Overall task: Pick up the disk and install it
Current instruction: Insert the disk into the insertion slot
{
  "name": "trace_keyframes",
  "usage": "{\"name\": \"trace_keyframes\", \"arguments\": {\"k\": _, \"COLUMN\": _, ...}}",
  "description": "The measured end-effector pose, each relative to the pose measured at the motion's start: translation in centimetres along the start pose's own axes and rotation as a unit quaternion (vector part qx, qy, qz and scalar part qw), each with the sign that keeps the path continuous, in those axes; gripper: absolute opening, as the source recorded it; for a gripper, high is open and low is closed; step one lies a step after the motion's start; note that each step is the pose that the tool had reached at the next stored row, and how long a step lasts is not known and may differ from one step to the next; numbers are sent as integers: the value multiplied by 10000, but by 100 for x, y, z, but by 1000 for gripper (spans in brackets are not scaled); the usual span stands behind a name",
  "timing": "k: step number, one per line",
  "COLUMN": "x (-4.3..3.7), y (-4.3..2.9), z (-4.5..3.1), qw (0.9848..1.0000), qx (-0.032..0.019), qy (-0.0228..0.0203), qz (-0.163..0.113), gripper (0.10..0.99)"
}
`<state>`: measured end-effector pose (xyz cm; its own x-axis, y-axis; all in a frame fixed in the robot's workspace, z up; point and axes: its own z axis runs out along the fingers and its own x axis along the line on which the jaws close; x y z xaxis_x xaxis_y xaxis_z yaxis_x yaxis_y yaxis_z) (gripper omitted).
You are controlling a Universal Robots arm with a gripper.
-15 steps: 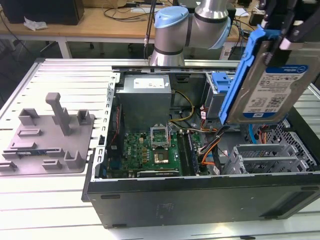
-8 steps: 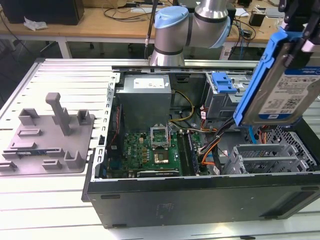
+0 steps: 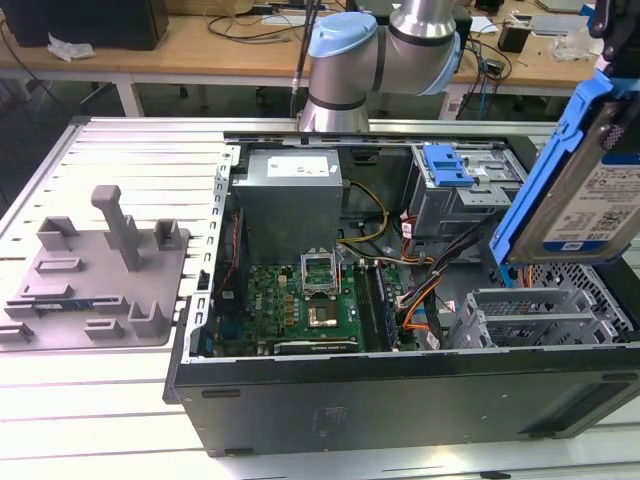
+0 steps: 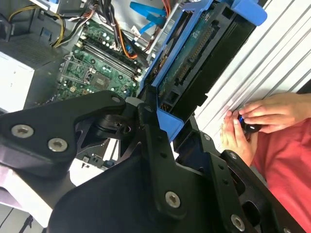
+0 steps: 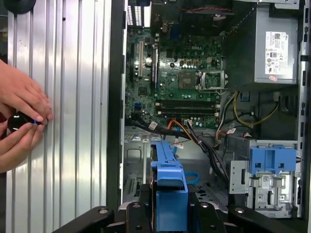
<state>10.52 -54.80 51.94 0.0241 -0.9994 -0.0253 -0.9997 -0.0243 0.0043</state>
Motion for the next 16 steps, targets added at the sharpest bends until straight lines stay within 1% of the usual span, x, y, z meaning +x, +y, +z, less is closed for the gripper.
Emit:
{"name": "trace_keyframes", "arguments": {"k": 3, "x": 17, "y": -18, "z": 15, "qw": 10000, "qx": 0, "qy": 0, "qz": 1, "gripper": 369}}
{"name": "trace_keyframes", "arguments": {"k": 16, "x": 21, "y": -24, "z": 16, "qw": 10000, "qx": 0, "qy": 0, "qz": -1, "gripper": 369}}
